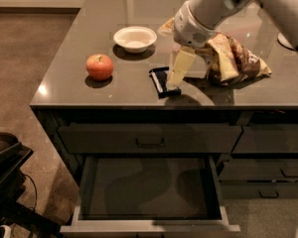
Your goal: Place rxbar blueberry into middle drawer
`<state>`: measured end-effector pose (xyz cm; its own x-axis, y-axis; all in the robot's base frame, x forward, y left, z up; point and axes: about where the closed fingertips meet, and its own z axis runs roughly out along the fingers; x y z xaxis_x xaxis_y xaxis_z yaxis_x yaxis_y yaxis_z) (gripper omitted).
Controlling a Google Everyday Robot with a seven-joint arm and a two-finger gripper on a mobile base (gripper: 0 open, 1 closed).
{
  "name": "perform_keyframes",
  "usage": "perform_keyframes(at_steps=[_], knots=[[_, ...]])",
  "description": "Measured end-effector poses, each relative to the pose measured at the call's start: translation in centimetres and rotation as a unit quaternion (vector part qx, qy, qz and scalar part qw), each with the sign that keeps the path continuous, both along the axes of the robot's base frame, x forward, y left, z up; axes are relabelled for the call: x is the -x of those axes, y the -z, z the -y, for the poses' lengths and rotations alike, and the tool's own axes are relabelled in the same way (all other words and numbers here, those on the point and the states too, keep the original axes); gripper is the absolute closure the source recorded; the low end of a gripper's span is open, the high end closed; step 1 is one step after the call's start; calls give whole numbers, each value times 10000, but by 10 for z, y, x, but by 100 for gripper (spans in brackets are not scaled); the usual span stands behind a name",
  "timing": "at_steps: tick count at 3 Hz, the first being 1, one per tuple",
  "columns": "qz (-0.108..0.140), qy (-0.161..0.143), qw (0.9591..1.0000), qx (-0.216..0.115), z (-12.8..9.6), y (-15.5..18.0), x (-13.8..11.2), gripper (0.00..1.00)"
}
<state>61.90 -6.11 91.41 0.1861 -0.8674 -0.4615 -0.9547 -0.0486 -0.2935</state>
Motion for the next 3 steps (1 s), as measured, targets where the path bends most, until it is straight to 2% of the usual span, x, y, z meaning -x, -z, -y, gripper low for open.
perform_keyframes(at_steps=[1,2,3], knots=[[-215,-268,9993,114,-11,10,-24,0],[-216,-268,9993,112,-11,10,-24,0],[-60,-243,9995,-176,-6,21,-22,0]])
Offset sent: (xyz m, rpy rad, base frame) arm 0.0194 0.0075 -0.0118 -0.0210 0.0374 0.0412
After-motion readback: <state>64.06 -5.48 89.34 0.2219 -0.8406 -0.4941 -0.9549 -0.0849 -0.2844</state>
